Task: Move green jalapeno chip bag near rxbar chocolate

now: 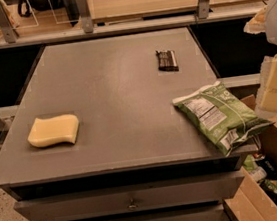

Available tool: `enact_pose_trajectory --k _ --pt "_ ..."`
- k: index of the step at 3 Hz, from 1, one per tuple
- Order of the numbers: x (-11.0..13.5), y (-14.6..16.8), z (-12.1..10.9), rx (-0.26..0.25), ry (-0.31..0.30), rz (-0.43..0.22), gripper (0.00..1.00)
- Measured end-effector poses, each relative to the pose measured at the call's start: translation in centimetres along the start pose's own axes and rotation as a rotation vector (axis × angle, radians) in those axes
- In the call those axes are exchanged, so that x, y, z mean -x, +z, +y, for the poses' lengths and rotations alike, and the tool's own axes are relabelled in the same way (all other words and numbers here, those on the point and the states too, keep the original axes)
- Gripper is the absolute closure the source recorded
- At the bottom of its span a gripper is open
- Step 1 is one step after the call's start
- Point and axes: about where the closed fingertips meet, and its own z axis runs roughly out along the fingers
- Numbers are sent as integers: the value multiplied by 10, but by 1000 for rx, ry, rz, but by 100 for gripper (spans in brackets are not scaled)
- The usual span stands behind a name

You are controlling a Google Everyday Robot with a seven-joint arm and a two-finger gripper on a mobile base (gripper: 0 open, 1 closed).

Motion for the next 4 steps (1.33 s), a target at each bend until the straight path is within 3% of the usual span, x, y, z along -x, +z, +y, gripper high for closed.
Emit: enact_pose_trajectory --k 1,4 --pt "0 0 0 -2 0 0 0" --pt "-9 42 -40 -21 26 -13 0"
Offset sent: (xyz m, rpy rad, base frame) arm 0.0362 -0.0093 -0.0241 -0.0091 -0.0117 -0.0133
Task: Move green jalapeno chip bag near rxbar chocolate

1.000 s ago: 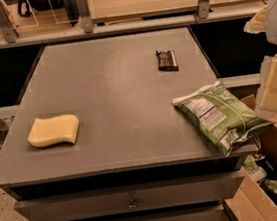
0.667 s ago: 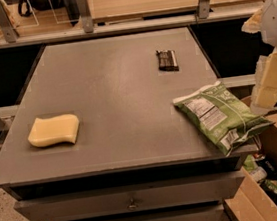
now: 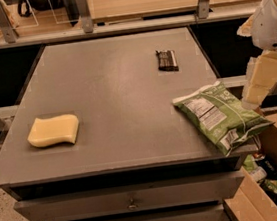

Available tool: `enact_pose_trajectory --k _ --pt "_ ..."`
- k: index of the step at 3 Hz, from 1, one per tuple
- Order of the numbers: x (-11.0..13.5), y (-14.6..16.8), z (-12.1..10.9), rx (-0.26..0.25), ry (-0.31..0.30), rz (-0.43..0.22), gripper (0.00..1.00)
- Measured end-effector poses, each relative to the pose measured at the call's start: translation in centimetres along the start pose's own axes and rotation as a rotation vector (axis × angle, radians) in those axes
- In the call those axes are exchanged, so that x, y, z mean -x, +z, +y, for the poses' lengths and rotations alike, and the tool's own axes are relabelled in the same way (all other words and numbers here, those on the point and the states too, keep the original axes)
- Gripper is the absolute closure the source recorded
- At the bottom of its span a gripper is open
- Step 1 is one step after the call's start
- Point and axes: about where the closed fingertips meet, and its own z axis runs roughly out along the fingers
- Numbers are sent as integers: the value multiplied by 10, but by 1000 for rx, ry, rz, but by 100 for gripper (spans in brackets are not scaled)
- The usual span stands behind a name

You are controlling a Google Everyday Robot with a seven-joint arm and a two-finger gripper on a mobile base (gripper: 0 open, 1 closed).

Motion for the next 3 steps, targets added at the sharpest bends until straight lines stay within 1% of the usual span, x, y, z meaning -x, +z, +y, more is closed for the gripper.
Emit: enact_pose_trajectory --k 2,3 --pt "-21 15 -12 -14 47 -20 0" --pt "-34 18 -9 2 52 -1 0"
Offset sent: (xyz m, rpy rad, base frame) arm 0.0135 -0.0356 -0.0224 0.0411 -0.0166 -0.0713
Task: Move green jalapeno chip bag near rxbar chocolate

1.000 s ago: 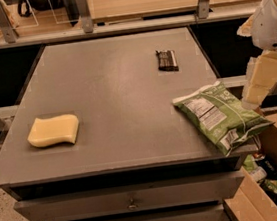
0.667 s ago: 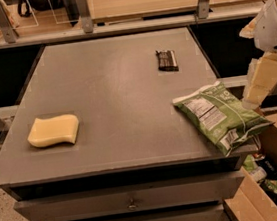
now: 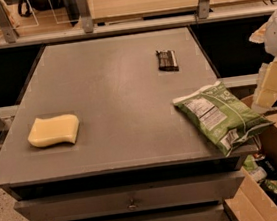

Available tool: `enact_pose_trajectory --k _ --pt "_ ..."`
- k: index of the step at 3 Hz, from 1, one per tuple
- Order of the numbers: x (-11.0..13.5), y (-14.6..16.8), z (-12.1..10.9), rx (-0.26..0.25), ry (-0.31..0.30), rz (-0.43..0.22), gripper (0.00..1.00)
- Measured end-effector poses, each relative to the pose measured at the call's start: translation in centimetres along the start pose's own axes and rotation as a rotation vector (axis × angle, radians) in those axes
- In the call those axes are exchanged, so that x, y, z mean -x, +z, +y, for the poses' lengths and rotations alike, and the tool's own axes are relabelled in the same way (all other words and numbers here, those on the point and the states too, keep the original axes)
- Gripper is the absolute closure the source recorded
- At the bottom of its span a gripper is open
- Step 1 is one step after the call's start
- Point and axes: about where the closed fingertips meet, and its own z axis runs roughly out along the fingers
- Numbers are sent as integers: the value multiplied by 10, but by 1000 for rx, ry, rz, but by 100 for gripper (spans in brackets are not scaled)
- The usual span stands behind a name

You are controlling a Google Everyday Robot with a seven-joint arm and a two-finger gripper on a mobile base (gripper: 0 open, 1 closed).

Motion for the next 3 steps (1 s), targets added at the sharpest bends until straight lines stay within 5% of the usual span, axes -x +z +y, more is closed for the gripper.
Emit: enact_pose_trajectory --k 3 --pt "-39 12 44 77 41 3 0"
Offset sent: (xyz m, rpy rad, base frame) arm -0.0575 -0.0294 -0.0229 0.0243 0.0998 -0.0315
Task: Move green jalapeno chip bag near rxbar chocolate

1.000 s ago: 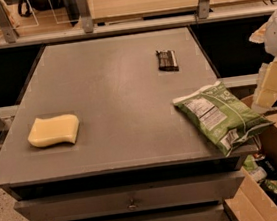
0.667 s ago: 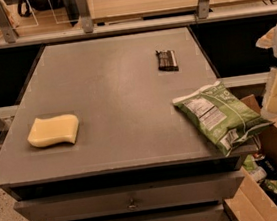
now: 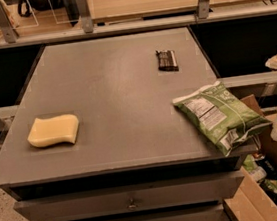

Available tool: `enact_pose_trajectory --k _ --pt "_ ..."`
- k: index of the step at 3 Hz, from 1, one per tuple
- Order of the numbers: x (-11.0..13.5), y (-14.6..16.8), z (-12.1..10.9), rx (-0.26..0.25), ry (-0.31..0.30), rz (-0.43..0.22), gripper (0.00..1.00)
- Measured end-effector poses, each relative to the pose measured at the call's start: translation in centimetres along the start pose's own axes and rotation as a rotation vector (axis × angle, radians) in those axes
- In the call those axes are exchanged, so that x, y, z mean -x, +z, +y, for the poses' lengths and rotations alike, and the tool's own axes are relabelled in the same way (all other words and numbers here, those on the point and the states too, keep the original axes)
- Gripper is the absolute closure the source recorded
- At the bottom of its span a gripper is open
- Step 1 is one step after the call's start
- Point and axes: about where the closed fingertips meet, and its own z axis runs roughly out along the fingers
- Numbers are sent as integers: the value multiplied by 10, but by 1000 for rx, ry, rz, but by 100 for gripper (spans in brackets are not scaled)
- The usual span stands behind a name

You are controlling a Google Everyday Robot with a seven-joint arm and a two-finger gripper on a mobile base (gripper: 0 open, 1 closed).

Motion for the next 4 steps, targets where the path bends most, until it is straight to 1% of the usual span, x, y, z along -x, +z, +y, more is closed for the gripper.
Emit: enact_pose_trajectory --k 1,2,3,4 --pt "-5 18 12 18 3 -24 0" --pt "-6 30 21 31 0 -42 17" --pt "-4 35 28 27 0 -79 39" --pt "7 31 31 32 5 -124 62"
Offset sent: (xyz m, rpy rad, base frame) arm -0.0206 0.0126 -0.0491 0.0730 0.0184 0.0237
